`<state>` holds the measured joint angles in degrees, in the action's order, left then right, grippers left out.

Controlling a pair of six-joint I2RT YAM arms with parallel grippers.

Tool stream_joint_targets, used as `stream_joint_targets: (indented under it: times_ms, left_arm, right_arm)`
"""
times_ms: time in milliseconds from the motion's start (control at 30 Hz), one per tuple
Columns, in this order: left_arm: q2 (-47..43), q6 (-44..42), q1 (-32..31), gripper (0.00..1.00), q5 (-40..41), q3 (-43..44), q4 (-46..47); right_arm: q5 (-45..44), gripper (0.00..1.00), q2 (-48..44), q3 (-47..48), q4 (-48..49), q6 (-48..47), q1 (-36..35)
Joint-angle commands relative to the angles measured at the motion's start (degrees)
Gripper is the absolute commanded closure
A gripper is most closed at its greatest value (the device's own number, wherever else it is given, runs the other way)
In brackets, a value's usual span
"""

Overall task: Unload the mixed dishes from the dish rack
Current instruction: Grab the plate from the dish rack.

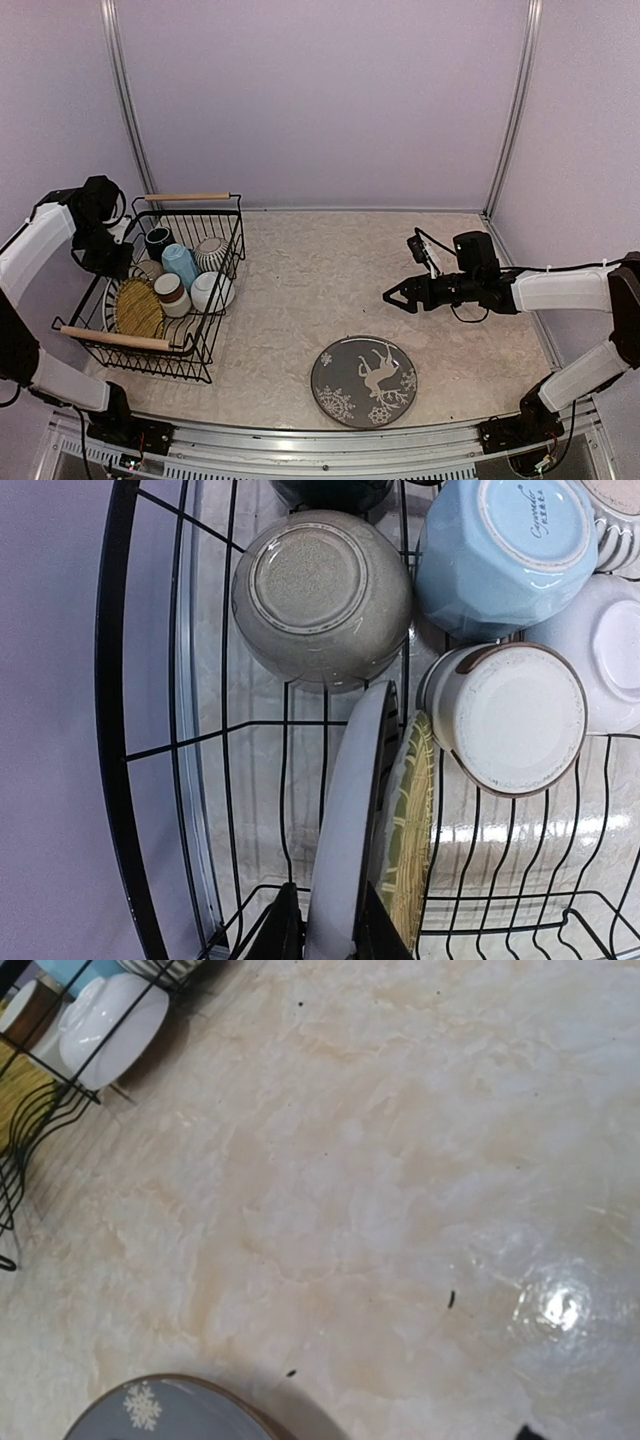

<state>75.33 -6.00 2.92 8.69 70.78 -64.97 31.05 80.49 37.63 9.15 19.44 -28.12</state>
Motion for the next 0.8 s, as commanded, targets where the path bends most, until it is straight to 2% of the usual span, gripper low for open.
stream_joint_targets:
  times_ms: [0, 300, 567, 767]
  left_arm:
    - [-3.1, 4.6, -0.1, 1.00, 5.6, 3.2, -2.8]
    - [-3.4, 6.8, -2.3, 1.00, 8.6, 7.5, -6.8]
    - [-5.2, 9.5, -2.5, 1.00, 12.2, 9.6, -6.8]
    - [-6.3, 10.0, -8.2, 1.00, 20.3, 13.3, -8.6]
  right_arm:
    - [0.1, 0.19, 0.4, -0.8, 0.9, 0.4, 0.0]
    - [0.3, 0.19, 0.8, -0.8, 1.7, 1.0, 0.0]
    - [0.2, 0.19, 1.1, -0.7, 1.5, 0.9, 0.0]
    - [0.2, 0.19, 1.3, -0.5, 1.6, 1.1, 0.0]
